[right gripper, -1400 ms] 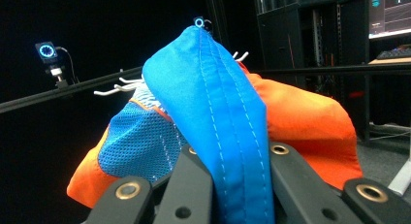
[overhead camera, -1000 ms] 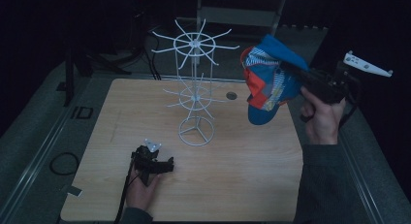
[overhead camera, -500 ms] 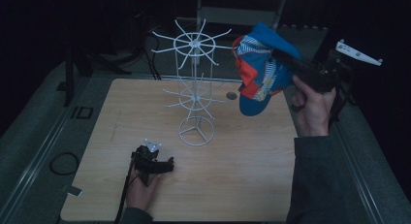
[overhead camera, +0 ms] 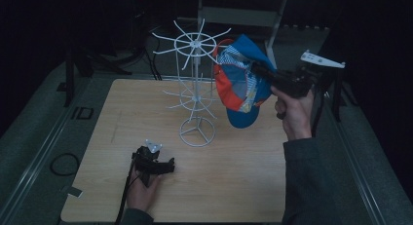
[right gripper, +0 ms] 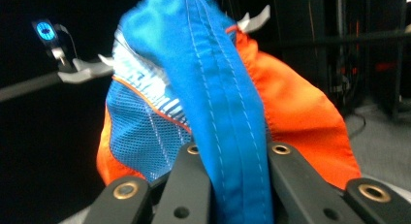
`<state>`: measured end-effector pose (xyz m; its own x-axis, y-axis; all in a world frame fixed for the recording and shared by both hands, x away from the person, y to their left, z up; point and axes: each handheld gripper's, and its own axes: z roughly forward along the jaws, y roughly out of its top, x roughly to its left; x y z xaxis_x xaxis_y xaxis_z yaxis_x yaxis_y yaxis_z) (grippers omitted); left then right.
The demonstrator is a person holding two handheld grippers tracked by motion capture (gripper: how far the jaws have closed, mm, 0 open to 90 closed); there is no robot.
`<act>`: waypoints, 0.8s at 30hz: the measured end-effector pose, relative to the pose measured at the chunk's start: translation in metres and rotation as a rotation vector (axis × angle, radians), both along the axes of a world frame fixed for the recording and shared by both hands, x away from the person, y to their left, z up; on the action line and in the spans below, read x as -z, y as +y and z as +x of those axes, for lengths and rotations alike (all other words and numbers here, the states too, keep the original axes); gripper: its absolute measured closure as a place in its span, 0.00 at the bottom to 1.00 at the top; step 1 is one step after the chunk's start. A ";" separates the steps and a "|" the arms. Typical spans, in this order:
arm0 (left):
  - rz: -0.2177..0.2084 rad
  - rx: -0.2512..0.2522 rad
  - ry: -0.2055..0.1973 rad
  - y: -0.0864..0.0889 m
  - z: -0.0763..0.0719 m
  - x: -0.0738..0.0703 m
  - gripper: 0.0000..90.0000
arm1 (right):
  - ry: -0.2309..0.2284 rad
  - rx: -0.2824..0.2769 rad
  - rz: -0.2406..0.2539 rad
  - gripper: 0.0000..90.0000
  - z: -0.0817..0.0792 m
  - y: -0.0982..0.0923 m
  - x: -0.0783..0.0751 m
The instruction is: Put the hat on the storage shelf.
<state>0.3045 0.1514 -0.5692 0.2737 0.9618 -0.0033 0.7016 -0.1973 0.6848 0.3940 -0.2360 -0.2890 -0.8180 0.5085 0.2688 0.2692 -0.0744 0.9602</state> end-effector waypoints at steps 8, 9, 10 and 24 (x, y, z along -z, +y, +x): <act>-0.003 -0.002 -0.001 0.000 0.000 0.000 0.02 | 0.039 0.028 -0.141 0.72 0.002 0.006 0.018; -0.003 -0.002 -0.001 0.000 0.000 0.000 0.02 | 0.039 0.029 -0.145 0.69 0.002 0.006 0.020; -0.002 -0.001 -0.001 0.000 0.000 0.000 0.02 | 0.042 0.032 -0.148 0.66 0.002 0.005 0.021; -0.003 -0.002 -0.001 0.000 0.000 0.000 0.02 | 0.048 0.140 -0.274 0.26 0.000 0.006 0.034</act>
